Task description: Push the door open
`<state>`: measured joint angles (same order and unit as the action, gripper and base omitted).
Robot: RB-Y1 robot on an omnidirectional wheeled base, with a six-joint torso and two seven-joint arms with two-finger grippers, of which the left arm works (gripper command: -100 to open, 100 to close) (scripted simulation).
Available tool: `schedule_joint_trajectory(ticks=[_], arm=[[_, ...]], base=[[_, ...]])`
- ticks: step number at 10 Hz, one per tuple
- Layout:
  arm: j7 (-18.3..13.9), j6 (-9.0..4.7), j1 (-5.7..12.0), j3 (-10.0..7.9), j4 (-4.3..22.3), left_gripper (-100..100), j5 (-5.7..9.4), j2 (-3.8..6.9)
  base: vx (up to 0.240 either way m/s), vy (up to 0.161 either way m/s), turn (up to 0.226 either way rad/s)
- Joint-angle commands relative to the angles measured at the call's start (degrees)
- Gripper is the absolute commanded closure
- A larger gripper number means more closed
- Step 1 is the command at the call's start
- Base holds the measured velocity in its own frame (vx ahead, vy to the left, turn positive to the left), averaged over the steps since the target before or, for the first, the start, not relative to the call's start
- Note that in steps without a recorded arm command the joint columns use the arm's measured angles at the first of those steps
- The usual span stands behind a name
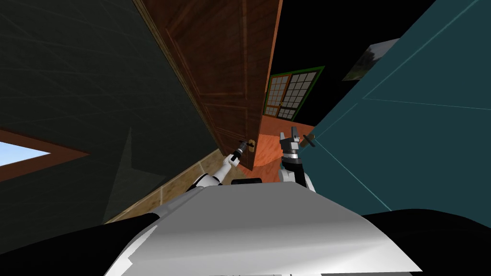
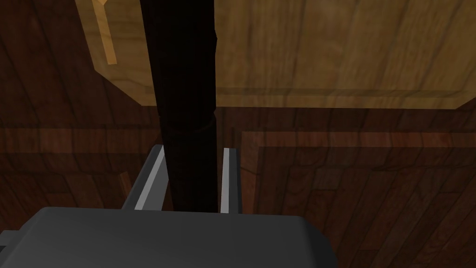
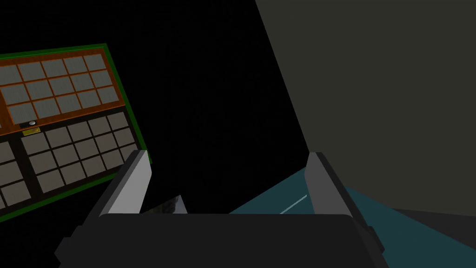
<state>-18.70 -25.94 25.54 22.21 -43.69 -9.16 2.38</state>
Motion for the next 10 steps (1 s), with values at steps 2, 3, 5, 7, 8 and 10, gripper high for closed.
schedule_joint_trajectory(ticks=[2, 3, 5, 7, 8, 10], arm=[[0.75, 0.21, -0.30, -1.88, -0.84, 100, 0.45, 1.22], [1.37, 0.33, -0.30, -2.95, -0.68, 100, 0.70, 1.23], [1.68, 0.40, -0.30, -3.48, -0.60, 100, 0.83, 1.21], [2.31, 0.52, -0.30, -4.55, -0.44, 100, 1.08, 1.14], [2.31, 0.52, -0.30, -4.55, -0.44, 100, 1.08, 1.14], [2.92, 0.64, -0.30, -5.60, -0.28, 100, 1.33, 1.00]], base=[[0.104, -0.131, 0.035], [0.093, -0.110, 0.030], [0.074, -0.080, 0.032], [0.070, -0.090, 0.043], [0.051, -0.073, 0.022], [0.057, -0.066, 0.015]])
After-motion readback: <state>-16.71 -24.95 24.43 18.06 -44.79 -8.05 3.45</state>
